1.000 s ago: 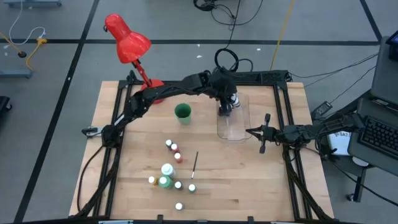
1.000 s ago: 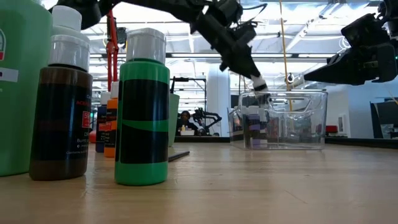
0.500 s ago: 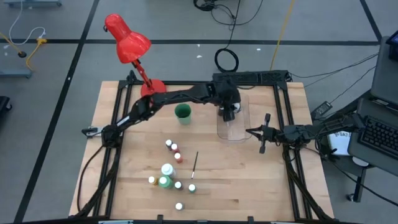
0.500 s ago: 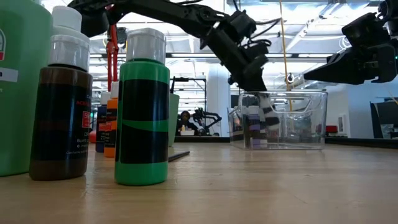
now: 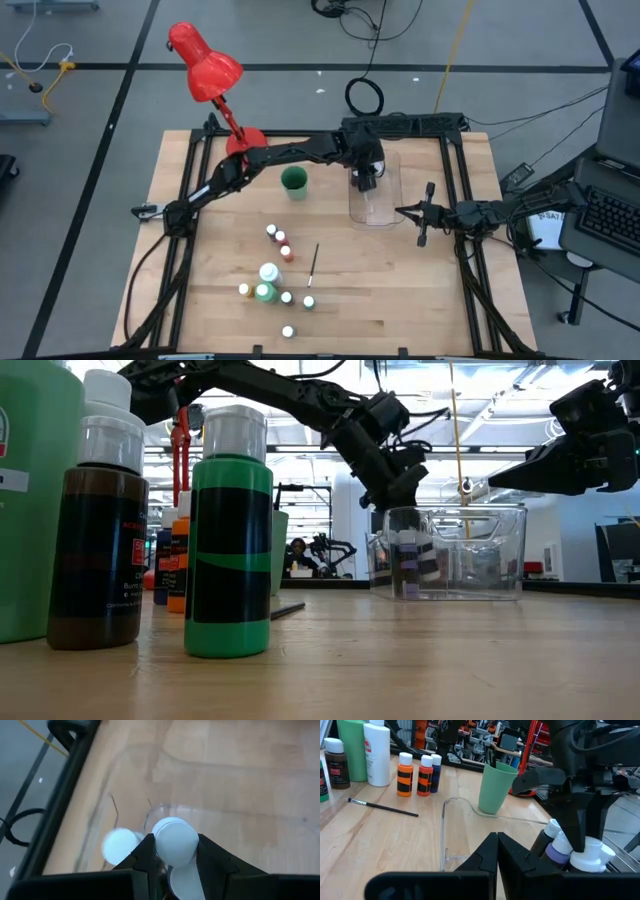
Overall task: Pick & Place Paint Supplies
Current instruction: Put the white paint bottle into the transparent bin
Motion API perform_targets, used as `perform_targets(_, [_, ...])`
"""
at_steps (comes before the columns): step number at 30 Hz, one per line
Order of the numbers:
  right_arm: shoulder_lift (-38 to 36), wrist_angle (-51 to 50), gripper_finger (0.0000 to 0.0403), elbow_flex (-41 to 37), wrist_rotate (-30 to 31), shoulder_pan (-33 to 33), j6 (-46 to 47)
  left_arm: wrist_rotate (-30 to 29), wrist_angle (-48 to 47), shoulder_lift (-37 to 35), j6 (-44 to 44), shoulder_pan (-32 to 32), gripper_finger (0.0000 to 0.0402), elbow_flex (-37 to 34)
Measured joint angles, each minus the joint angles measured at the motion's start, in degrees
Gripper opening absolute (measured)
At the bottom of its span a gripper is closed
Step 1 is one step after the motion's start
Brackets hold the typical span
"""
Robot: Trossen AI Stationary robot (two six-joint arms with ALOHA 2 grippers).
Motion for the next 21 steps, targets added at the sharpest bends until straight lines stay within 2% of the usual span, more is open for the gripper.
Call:
perform_targets(10, [0.0, 0.0, 0.0004, 0.0, 0.0, 0.0, 0.0, 2.1, 1.1, 1.9, 1.6, 0.0, 0.0094, 0.0])
perform_targets(17, [0.0, 0.0, 0.0004, 0.0, 0.0, 0.0, 0.0, 2.1, 1.1, 2.0, 0.6, 0.0, 0.0155, 0.0])
perform_targets(21, [0.0, 0.0, 0.0004, 0.0, 0.0, 0.0, 0.0, 2.6, 1.2, 2.0, 0.6, 0.1, 0.0169, 0.0])
